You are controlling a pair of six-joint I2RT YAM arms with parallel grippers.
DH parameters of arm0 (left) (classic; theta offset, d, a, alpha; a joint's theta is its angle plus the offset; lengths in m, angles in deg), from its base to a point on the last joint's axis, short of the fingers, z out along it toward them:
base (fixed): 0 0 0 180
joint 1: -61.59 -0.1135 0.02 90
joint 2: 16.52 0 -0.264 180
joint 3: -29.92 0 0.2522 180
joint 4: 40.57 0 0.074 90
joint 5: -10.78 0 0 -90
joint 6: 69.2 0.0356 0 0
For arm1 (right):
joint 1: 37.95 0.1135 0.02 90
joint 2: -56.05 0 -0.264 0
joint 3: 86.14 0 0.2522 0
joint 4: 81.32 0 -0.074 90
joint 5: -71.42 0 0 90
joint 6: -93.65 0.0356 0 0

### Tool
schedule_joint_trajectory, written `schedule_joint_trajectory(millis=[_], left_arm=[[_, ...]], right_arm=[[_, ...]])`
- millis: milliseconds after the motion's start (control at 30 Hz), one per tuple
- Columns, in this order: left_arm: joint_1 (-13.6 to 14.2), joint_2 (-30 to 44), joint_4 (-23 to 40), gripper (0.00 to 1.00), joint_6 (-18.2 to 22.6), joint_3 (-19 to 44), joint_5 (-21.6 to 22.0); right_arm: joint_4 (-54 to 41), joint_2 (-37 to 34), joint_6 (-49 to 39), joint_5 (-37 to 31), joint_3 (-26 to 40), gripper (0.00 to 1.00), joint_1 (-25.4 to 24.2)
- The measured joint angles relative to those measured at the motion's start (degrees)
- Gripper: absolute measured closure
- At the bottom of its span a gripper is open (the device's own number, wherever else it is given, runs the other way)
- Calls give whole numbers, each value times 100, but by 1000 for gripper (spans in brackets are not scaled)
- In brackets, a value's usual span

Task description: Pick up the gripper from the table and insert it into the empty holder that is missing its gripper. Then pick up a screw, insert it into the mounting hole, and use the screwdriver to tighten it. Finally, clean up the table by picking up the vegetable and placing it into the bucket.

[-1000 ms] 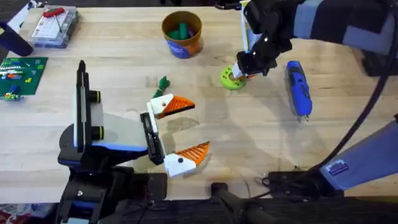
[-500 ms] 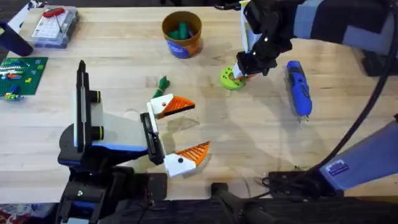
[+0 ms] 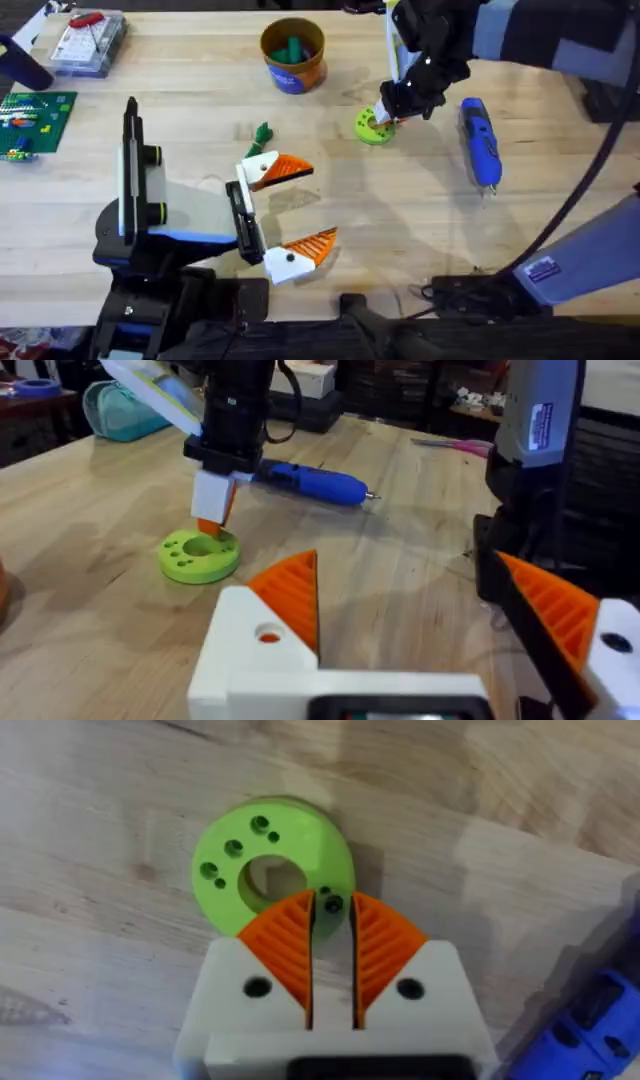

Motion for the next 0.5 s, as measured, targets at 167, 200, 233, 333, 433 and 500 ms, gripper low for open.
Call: schedule_joint_trajectory(millis=[167, 200, 233, 333, 433, 500], left_arm=[[0, -2, 0, 9, 0, 0, 0], [0, -1, 0, 9, 0, 0, 0], [0, 0, 0, 9, 0, 0, 0], [0, -1, 0, 9, 0, 0, 0], [0, -2, 0, 9, 0, 0, 1], [0, -1, 0, 9, 0, 0, 0]], right_arm=[[28, 0, 0, -1, 0, 794, 0], [28, 0, 0, 0, 0, 794, 0], [28, 0, 0, -1, 0, 791, 0], [45, 0, -2, 0, 0, 791, 0], [154, 0, -2, 1, 5, 801, 0], [156, 0, -6, 1, 7, 808, 0]])
